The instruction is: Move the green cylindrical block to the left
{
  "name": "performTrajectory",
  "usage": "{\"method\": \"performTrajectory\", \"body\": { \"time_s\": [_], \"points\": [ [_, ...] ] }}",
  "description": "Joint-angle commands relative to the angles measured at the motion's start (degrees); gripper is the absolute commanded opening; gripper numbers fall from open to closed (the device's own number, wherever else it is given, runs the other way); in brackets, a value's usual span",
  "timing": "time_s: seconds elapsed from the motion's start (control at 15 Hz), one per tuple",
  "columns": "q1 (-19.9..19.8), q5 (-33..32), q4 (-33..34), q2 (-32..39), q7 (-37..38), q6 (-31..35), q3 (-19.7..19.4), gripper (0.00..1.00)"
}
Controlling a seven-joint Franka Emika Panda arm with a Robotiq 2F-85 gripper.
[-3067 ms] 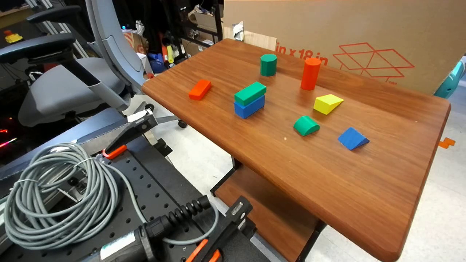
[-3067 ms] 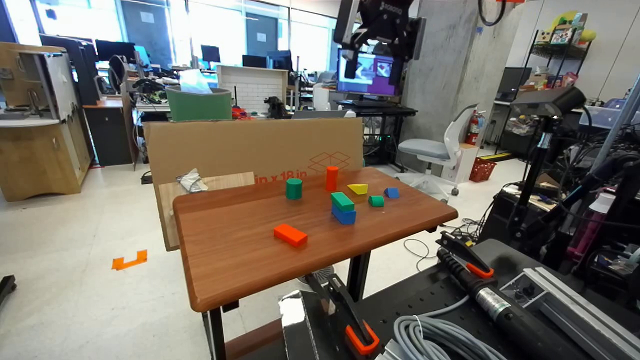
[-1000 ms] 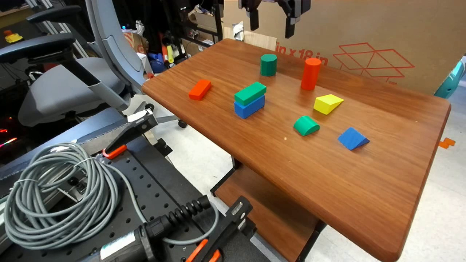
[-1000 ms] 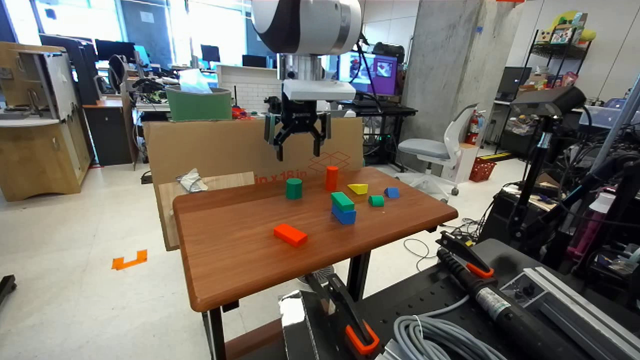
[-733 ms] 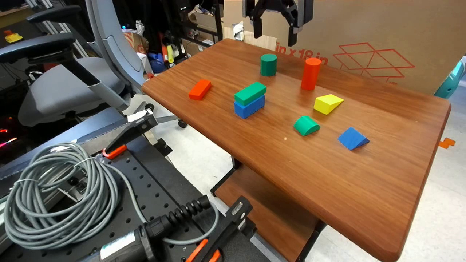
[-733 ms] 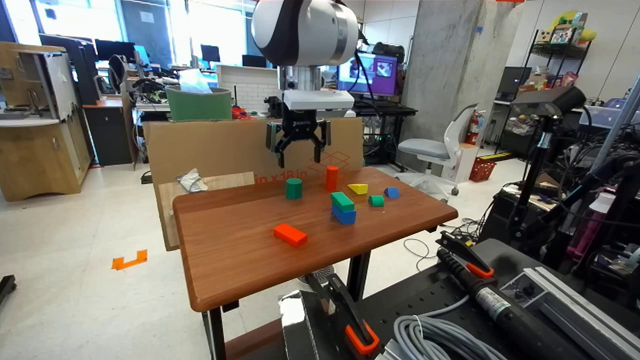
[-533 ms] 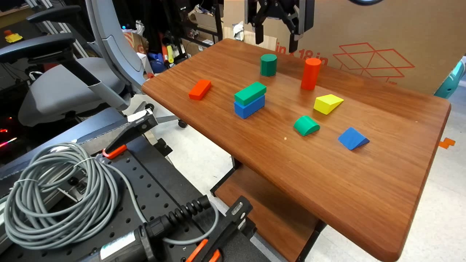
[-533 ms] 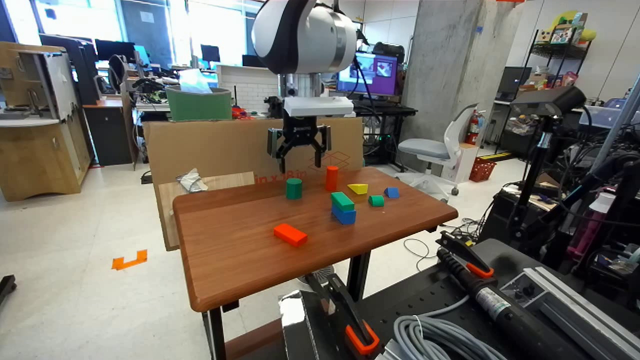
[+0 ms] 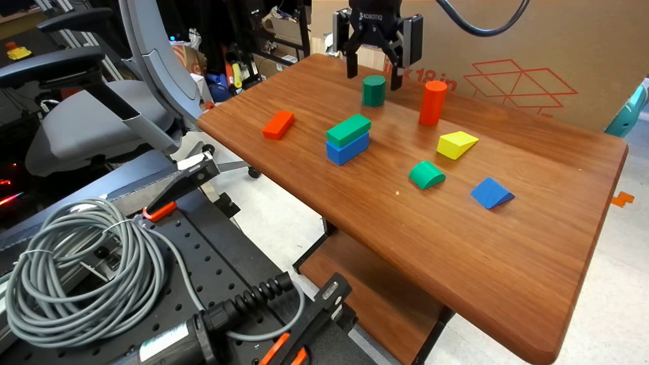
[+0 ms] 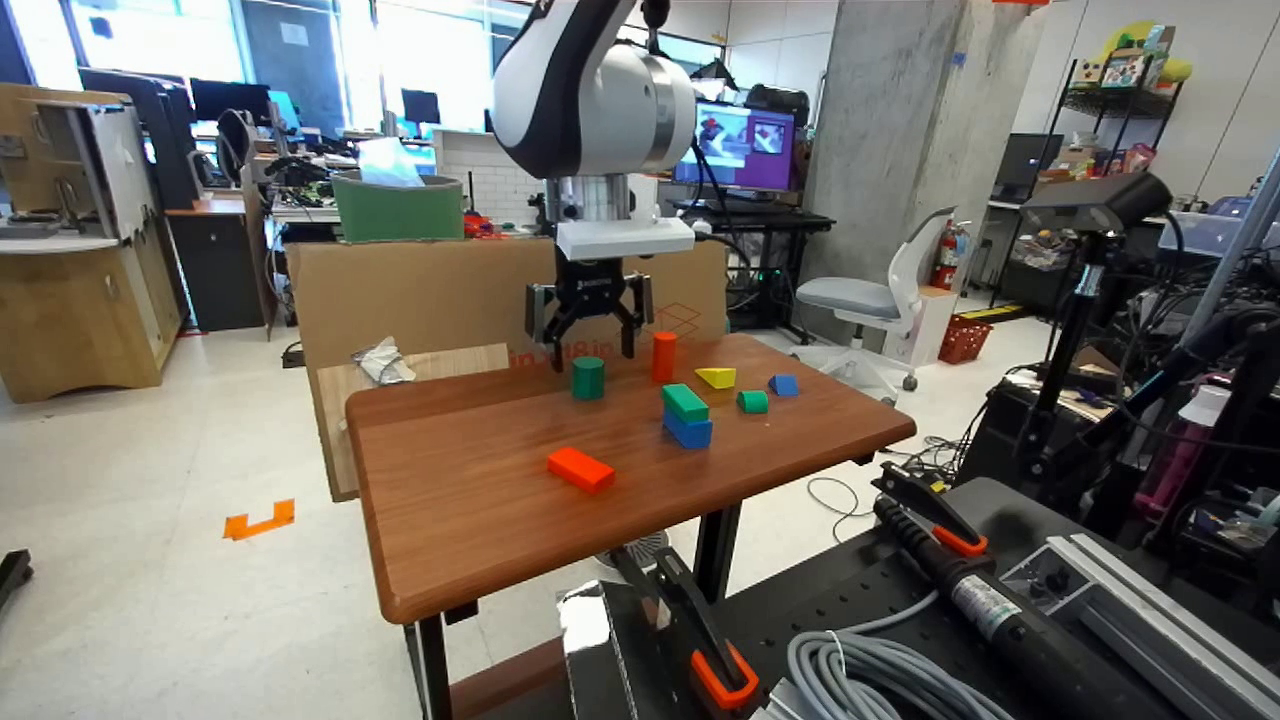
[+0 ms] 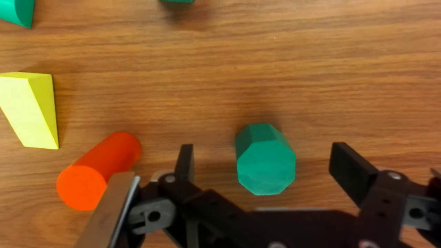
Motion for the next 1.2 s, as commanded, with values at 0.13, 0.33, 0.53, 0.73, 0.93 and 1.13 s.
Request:
{"method": "performTrajectory", "body": {
  "time_s": [0.13, 0.33, 0.53, 0.73, 0.93, 1.13],
  "points": [
    [2.3, -1.9, 3.6, 2.5, 0.6, -2.9, -1.4, 0.74],
    [3.1, -3.8, 4.9, 2.8, 0.5, -3.7, -2.0, 0.49],
    [3.7, -5.6, 5.7, 2.7, 0.6, -3.9, -2.7, 0.27],
    [4.1, -6.7, 5.4, 2.1, 0.5, -3.6, -3.0, 0.17],
    [4.4, -7.1, 3.1, 0.2, 0.1, -2.7, -2.4, 0.17],
    [4.7, -6.5, -0.7, -3.0, -2.3, -2.1, -0.5, 0.17]
  ]
}}
